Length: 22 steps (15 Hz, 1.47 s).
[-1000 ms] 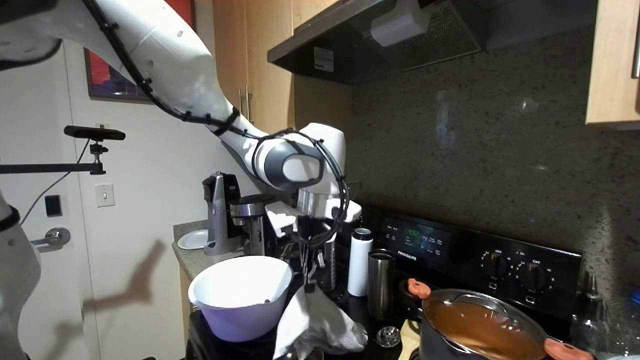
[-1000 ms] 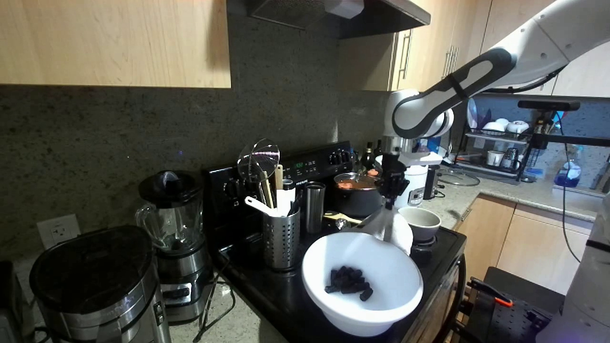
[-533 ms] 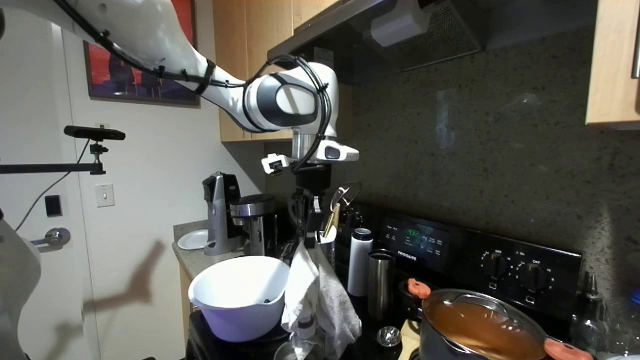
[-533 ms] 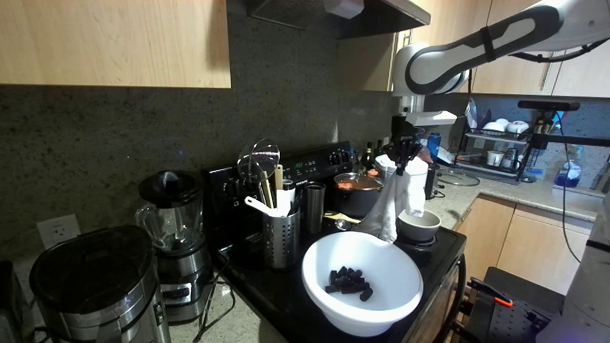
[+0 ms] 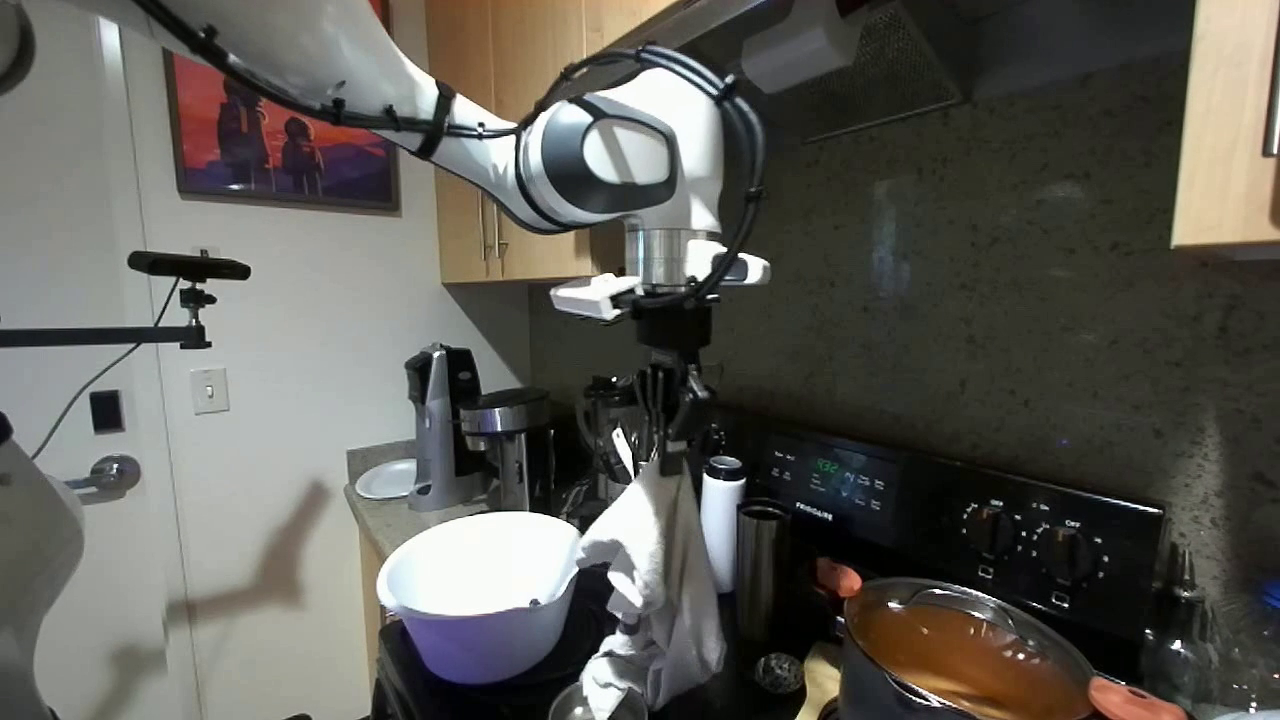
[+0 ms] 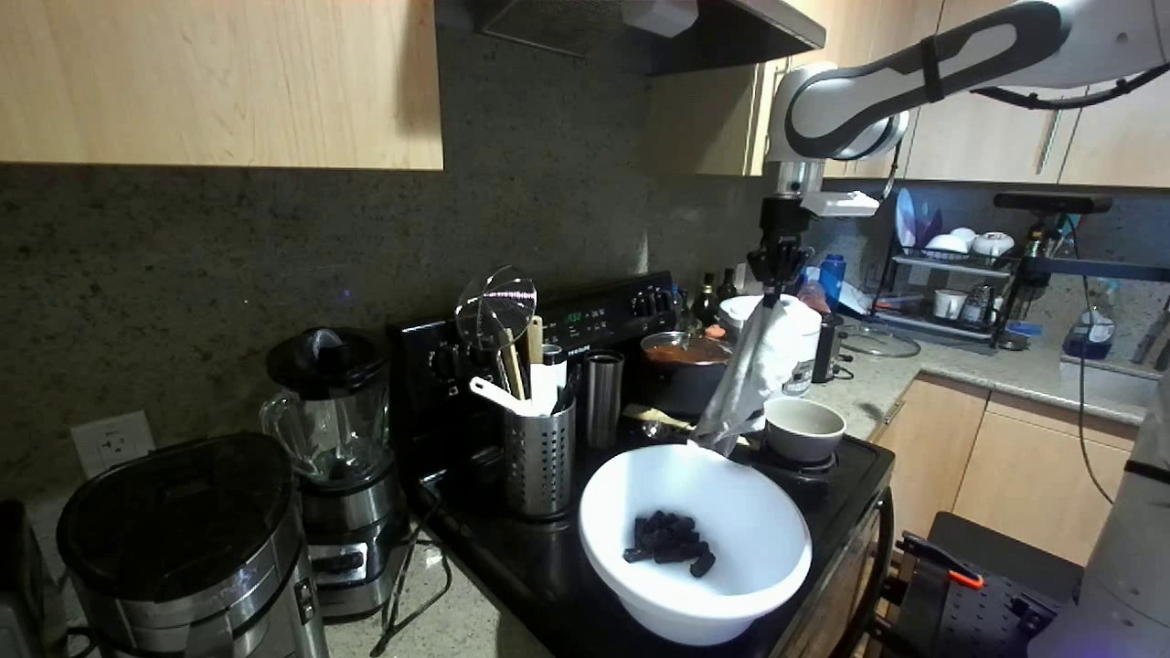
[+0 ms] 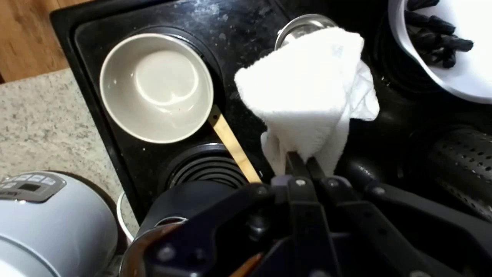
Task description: Use the white towel to wipe the white bowl on the right of the stove
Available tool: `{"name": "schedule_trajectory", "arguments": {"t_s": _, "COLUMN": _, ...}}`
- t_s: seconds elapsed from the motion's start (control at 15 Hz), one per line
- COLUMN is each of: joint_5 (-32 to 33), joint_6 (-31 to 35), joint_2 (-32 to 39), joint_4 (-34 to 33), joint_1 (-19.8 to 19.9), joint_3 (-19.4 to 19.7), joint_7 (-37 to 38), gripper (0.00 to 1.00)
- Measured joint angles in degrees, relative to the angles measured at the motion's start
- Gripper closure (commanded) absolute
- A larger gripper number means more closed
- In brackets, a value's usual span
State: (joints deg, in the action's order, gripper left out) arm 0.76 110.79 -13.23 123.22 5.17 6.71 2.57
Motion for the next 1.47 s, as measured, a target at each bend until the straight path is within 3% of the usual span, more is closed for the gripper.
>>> {"name": "schedule_trajectory", "arguments": {"t_s": 0.47, "joint_5": -0.1, "joint_6": -1.7, "joint_2": 11.1, "joint_4": -9.3, "joint_1": 3.3, "joint_3": 6.1, "joint_7": -16.0, "gripper": 1.0}}
{"name": "schedule_trajectory", "arguments": {"t_s": 0.87, "joint_5": 2.9, "joint_6": -4.0, "joint_2": 19.8, "joint_4": -14.2, "joint_1": 7.2, "joint_3": 6.9, "joint_7": -18.5, "gripper": 1.0}}
{"name": "schedule_trajectory", "arguments": {"t_s": 1.47, "joint_5": 3.8, "joint_6": 0.6, "joint_2": 30.0, "joint_4": -13.2, "joint_1": 11.0, "joint_3": 6.9, "joint_7": -24.1, "gripper": 1.0}}
